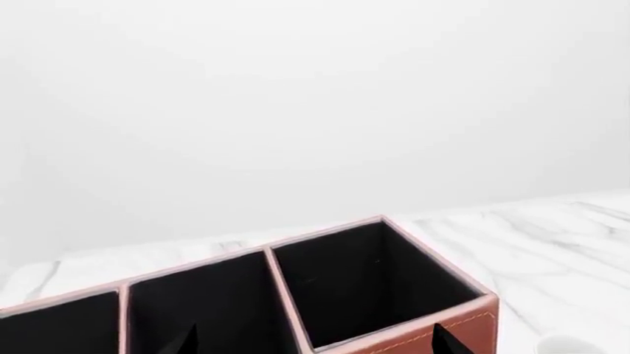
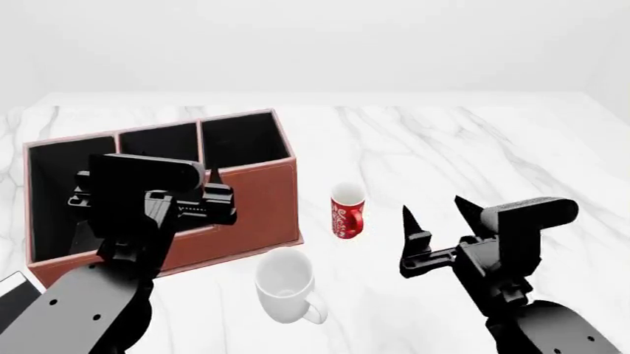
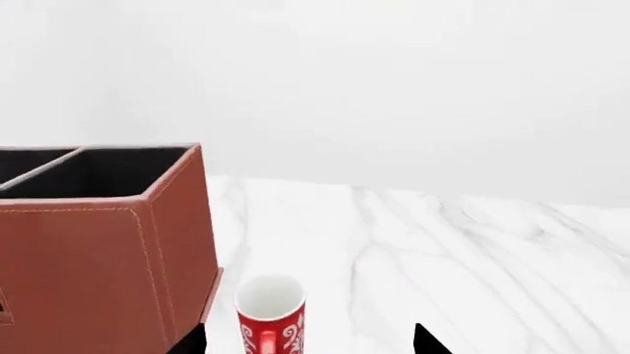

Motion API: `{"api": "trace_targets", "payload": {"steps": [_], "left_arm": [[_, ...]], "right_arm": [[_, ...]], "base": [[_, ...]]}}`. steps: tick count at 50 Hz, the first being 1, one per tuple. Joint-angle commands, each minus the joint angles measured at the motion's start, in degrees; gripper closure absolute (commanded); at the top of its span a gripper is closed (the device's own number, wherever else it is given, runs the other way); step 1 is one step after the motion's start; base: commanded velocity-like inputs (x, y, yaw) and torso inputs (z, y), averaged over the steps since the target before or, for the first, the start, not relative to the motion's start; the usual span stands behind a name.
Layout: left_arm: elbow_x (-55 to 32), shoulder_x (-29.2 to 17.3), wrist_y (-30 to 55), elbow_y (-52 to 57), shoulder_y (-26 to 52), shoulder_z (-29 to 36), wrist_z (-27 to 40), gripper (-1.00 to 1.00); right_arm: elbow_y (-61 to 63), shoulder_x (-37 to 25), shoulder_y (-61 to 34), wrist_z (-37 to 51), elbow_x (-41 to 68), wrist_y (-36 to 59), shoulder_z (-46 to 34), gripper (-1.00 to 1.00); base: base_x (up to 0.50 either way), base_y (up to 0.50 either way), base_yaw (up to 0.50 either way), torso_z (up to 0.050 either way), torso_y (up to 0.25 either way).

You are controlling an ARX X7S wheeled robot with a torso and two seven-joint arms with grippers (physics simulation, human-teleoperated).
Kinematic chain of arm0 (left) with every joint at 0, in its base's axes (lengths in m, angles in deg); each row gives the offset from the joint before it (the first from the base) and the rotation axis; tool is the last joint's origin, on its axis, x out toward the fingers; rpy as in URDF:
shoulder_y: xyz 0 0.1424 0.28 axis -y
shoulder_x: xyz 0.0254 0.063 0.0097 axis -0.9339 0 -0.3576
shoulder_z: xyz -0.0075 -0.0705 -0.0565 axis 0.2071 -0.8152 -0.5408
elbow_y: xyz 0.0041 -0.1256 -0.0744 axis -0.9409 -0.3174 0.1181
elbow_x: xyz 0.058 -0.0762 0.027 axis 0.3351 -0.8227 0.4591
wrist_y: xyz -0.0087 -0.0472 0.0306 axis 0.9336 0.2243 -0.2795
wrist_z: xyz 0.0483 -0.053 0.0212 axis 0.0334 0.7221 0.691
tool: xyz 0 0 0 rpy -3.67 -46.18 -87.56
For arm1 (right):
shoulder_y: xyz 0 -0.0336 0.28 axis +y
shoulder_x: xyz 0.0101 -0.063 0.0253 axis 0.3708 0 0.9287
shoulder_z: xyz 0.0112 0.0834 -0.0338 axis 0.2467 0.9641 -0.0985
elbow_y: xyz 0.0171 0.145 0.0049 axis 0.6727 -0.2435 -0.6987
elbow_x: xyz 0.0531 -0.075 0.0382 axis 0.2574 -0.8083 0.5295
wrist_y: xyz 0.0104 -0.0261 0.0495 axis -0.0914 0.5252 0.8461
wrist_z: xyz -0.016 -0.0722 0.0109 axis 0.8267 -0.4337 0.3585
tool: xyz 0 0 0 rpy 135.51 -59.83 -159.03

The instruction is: Pick up the red mug and place it to the right of the caddy.

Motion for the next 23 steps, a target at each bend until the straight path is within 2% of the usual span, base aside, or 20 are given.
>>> {"api": "trace_targets", "payload": {"steps": [1, 23], "left_arm": [[-0.31, -0.12, 0.04, 0.26, -0.03, 0.03, 0.23, -1.0], [-0.47, -0.32, -0.73, -0.45, -0.02, 0.59, 0.4, -1.0]], "right_arm": [[13.13, -1.95, 5.78, 2.56, 4.15, -2.14, 7.53, -1.0], [13.2, -2.0, 6.35, 2.03, 4.59, -3.05, 7.36, -1.0]], "base": [[0.0, 0.0, 0.0, 0.0, 0.0], [0.0, 0.0, 0.0, 0.0, 0.0]]}}
